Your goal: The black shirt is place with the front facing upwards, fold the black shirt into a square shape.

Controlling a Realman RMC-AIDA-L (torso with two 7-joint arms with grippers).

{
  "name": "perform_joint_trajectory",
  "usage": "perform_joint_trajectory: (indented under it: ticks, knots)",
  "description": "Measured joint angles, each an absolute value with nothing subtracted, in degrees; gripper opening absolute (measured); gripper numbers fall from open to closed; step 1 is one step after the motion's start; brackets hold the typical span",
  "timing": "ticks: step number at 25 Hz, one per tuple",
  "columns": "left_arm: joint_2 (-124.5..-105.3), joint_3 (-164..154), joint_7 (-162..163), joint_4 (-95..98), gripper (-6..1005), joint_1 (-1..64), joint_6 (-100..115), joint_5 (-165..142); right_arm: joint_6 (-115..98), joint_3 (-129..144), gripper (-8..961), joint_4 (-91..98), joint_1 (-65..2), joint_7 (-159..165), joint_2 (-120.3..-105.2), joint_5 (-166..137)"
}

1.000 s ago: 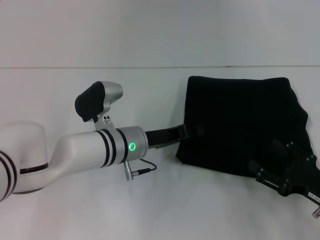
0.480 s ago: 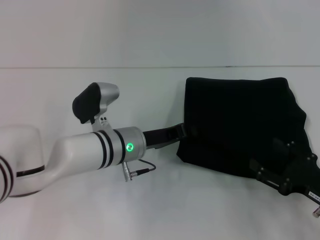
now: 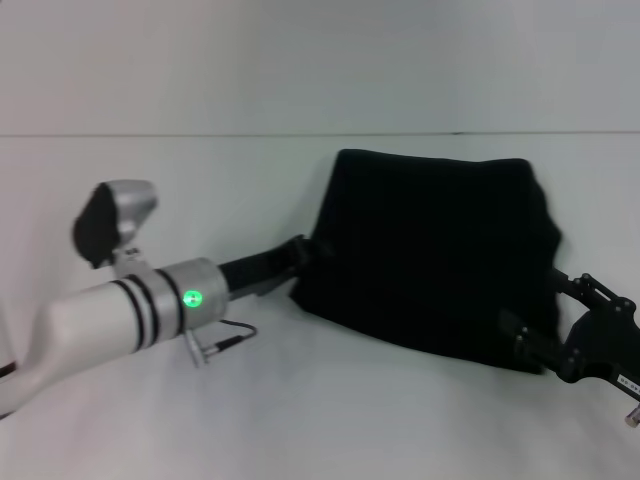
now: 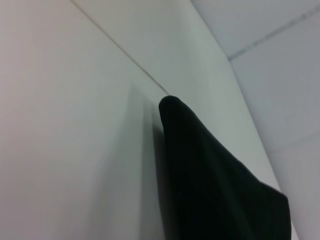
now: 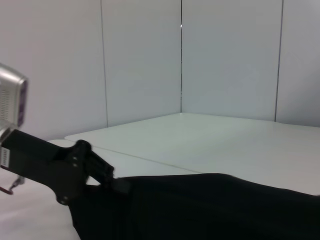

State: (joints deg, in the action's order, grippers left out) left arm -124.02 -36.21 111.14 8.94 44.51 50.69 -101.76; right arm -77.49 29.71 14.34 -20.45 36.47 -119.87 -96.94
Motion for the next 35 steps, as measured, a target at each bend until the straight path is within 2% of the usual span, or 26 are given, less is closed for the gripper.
perform_joint_trajectory:
  ticks: [14,21,26,35]
  knots:
    - [-121.19,-36.2,112.7,11.8,137,34.2,58.9,-99.7,-77.5,29.7,868,14.5,-21.1,36.5,-119.87,-96.9]
    - [-121.71,-36.8,112.5,11.3,162,31.5,63.0,-100.0,-77.1,29.7,868,14.1,-21.5,36.5,-119.88,-96.9]
    - [-122.78,-37.0,111.1,11.5,192,30.4,63.8,-100.0,-77.0,29.7,868,14.0,-21.5,36.5,-119.87,-96.9]
    - [-122.38,-36.7,108.3,12.6,246,30.2,68.3,-99.7,-77.0,29.7,868,14.0,-21.5,36.5,-119.87,-96.9]
